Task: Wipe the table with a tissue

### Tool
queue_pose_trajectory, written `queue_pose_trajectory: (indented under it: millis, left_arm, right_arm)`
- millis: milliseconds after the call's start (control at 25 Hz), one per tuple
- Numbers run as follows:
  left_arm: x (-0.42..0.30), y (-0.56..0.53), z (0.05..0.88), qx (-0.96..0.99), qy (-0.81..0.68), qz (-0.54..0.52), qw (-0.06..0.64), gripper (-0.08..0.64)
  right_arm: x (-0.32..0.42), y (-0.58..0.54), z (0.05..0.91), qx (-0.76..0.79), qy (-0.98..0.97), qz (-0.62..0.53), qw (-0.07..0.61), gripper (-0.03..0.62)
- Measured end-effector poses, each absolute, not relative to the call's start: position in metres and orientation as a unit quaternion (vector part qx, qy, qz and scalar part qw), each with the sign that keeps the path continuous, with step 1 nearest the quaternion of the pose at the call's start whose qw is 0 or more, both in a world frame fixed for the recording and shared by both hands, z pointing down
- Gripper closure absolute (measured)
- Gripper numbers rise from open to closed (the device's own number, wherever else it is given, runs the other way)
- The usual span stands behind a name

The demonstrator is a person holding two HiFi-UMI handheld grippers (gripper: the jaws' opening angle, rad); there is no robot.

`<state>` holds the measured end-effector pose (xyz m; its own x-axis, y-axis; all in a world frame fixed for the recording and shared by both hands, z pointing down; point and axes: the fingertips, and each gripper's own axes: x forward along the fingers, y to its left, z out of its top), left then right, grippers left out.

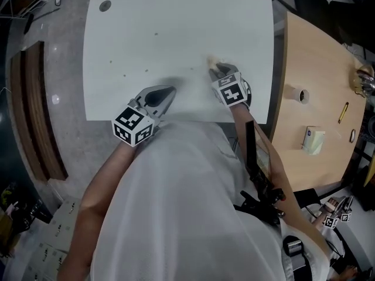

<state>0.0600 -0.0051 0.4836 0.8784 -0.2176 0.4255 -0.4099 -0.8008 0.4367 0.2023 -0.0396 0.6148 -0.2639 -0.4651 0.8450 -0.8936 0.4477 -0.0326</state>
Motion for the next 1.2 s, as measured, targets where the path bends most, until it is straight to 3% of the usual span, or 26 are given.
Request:
queue_pose_trajectory:
  millis: [200,440,1200]
  left_arm:
    - [0.042,-0.016,0.482,0.930,-0.180,0.176,0.267,0.552]
    - [0.035,-0.018,0.489,0.929,-0.175,0.183,0.268,0.552]
    - [-0.035,-0.017,0.502,0.923,-0.180,0.186,0.286,0.552]
  right_arm:
    - [0.193,-0.042,0.613,0.466,-0.735,0.224,0.438,0.499]
    - [0.191,-0.046,0.616,0.481,-0.731,0.236,0.422,0.499]
    - [0.059,-0.030,0.617,0.397,-0.790,0.229,0.407,0.499]
